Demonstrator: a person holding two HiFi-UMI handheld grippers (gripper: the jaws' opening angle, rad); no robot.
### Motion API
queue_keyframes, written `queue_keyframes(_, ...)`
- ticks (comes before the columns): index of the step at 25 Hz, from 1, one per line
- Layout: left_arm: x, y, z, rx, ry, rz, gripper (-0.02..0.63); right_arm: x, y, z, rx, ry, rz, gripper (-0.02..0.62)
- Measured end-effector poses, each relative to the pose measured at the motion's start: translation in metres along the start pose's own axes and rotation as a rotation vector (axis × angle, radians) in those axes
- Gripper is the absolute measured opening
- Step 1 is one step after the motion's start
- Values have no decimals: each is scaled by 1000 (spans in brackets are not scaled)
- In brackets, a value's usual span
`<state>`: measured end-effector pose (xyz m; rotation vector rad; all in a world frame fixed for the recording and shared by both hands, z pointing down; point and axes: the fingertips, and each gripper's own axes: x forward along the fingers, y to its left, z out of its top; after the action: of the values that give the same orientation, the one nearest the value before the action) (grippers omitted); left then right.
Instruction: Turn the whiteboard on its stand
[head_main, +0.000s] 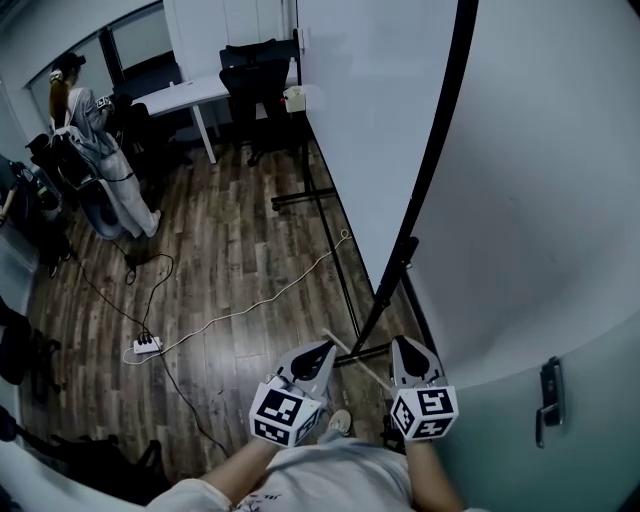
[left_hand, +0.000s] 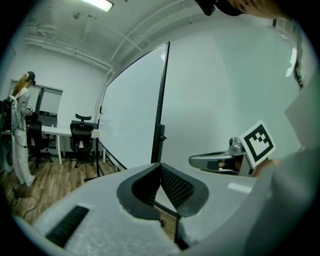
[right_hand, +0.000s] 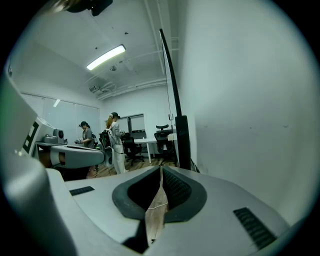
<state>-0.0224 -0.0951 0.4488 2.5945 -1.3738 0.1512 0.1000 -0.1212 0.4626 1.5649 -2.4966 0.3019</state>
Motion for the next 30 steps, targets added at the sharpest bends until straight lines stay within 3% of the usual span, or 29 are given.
queue_keyframes(9, 35, 18, 13, 0, 9, 9, 11, 34, -11, 7, -4, 30, 29, 8)
queue_keyframes(19, 65, 40, 24, 20, 37, -72, 11, 59, -19, 20, 10, 18, -53, 11)
queue_keyframes(24, 82, 41, 24, 26, 43, -113, 11, 69, -22, 19, 13, 23, -77, 84)
queue_keyframes(30, 101, 43, 29, 32, 51, -147, 11, 85, -31, 23, 22, 31, -93, 116)
